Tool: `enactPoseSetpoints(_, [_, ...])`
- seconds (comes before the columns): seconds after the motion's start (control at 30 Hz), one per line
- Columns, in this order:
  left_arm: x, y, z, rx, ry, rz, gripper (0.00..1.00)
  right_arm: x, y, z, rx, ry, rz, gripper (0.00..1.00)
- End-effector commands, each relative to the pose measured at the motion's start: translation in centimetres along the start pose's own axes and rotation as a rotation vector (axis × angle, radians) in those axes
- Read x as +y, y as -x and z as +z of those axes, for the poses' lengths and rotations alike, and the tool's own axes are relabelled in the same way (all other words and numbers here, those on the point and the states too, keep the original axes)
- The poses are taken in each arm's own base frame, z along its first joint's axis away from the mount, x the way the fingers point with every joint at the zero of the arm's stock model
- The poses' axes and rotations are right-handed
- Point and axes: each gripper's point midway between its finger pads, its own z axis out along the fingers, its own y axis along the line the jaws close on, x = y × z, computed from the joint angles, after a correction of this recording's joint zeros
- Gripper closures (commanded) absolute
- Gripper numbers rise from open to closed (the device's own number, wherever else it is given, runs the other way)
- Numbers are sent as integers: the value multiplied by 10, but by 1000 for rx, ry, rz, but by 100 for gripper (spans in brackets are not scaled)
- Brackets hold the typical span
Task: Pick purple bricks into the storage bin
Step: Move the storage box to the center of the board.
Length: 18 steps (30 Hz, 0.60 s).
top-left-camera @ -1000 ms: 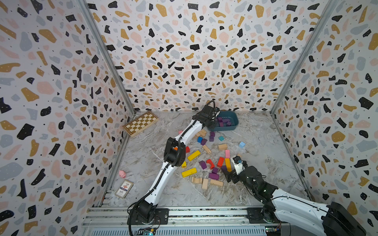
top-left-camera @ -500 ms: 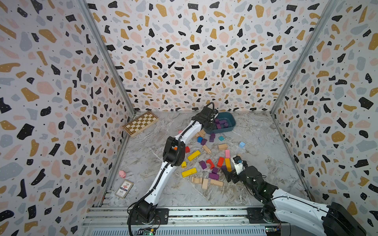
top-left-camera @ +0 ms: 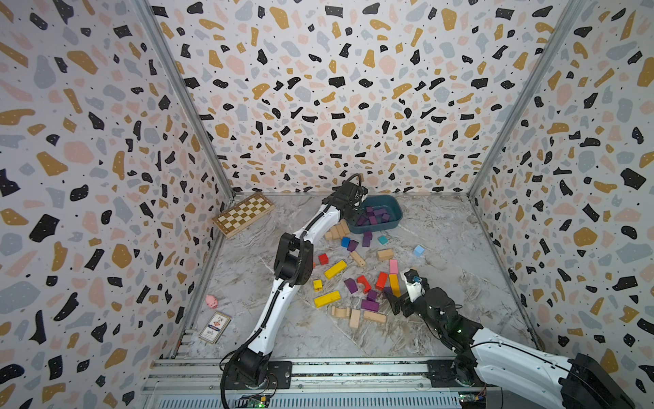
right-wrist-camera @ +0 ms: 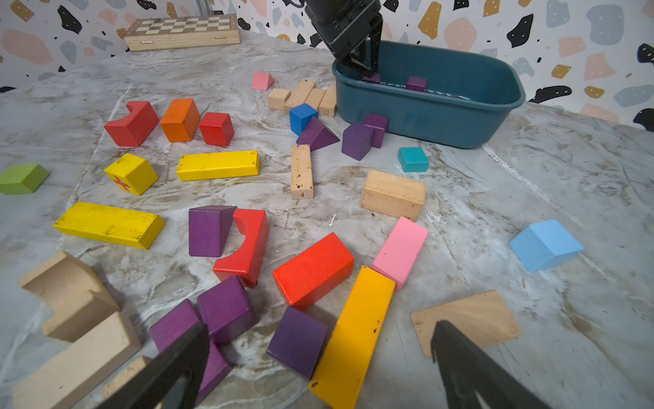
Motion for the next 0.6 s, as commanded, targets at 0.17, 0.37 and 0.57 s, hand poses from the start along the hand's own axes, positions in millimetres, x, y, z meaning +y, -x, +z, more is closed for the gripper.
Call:
enactPoseSetpoints(0.17, [40,-20,-13,60,65,-12,59,0,16,-2,-50,5,13,0])
enactPoseSetpoints(0.37, [52,-9,-39,34,88,-10,41,0,16,-2,-50,5,14,0])
enactPoseSetpoints(0.57, [40,20,-98,-51,37,-19,17,0,16,-1,-48,6,15,0])
